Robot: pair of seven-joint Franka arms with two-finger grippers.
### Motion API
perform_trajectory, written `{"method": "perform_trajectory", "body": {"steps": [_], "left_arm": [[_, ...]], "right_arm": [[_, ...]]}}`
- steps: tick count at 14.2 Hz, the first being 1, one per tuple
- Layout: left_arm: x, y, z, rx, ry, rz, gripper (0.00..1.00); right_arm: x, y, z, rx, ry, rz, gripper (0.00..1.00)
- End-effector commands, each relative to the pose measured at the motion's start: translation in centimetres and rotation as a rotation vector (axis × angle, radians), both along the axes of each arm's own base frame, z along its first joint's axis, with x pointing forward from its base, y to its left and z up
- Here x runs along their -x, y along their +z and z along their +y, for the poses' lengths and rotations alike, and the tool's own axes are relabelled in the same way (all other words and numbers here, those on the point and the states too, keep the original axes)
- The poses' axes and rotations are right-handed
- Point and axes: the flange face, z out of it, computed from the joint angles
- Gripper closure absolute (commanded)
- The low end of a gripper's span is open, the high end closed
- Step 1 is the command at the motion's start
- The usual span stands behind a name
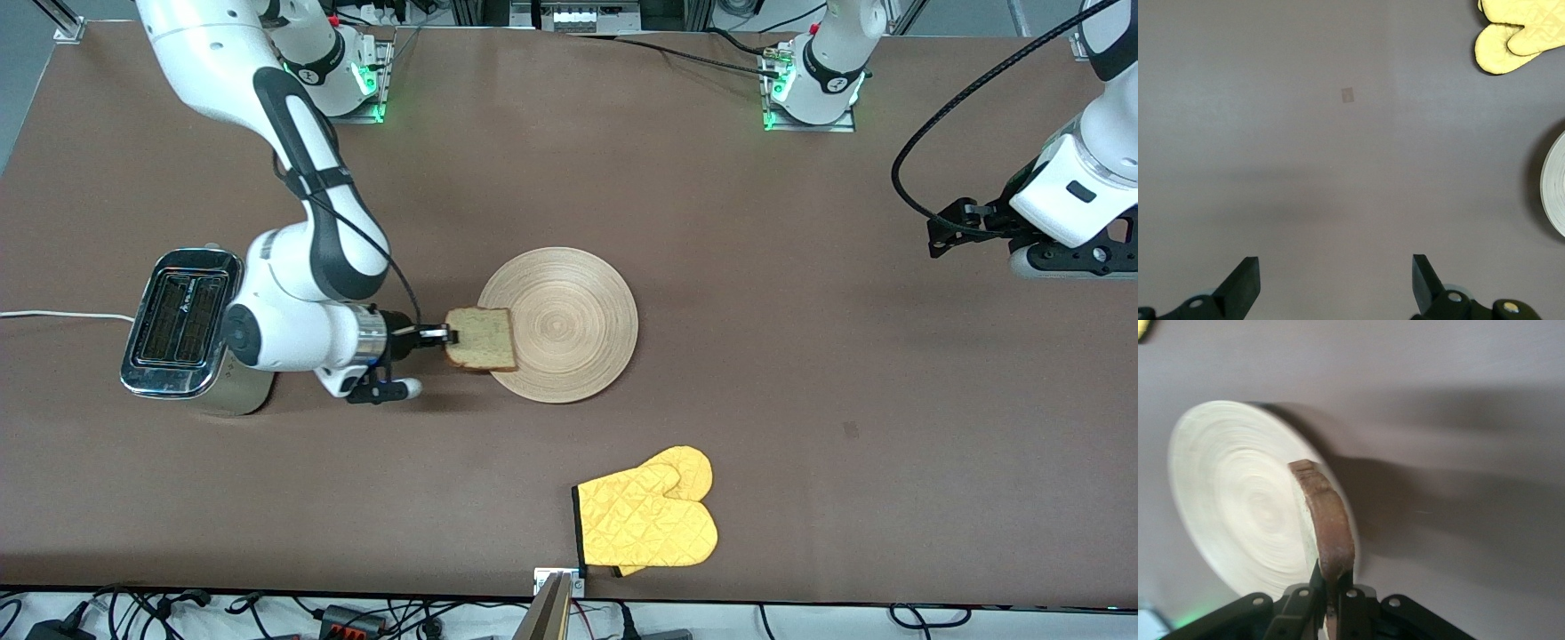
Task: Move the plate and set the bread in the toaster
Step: 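Lift the bread off the plate and carry it over the toaster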
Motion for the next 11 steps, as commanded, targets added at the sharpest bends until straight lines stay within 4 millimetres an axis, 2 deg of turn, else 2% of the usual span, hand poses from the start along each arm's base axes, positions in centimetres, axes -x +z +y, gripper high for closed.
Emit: {"method": "perform_trajectory", "body": {"steps": [1,2,3,4,5,8,11], "left_arm": [[0.4,0.0,1.5,0.019,0.004,0.009,0.0],[0.6,0.1,1.6,0.03,-0.015,0.017,0.0],[0.8,0.5,3.2,0.04,-0.011,0.01,0.0],[0.9,0.5,3.0,0.057,-0.025,0.008,0.0],[1.0,0.6,3.6,0.063,-0.025,0.008,0.0],[2.3,1.3,2.2,0.054,-0.062,-0.005,0.0],[3.7,0.6,1.9,0.054,-0.067,-0.011,0.0]], "right_arm": [[-0.2,3.4,-4.8,0.14,0.024,-0.005,1.0],[-0.2,4.3,-6.9,0.199,0.031,-0.003,1.0],[0.0,4.8,-8.3,0.263,0.028,0.019,1.0],[-0.3,6.4,-9.5,0.339,0.011,0.02,1.0],[-0.7,9.1,-10.0,0.418,0.008,0.008,1.0],[-0.7,14.0,-12.0,0.6,0.022,0.044,1.0],[0.3,18.9,-14.2,0.712,0.006,0.061,1.0]]}}
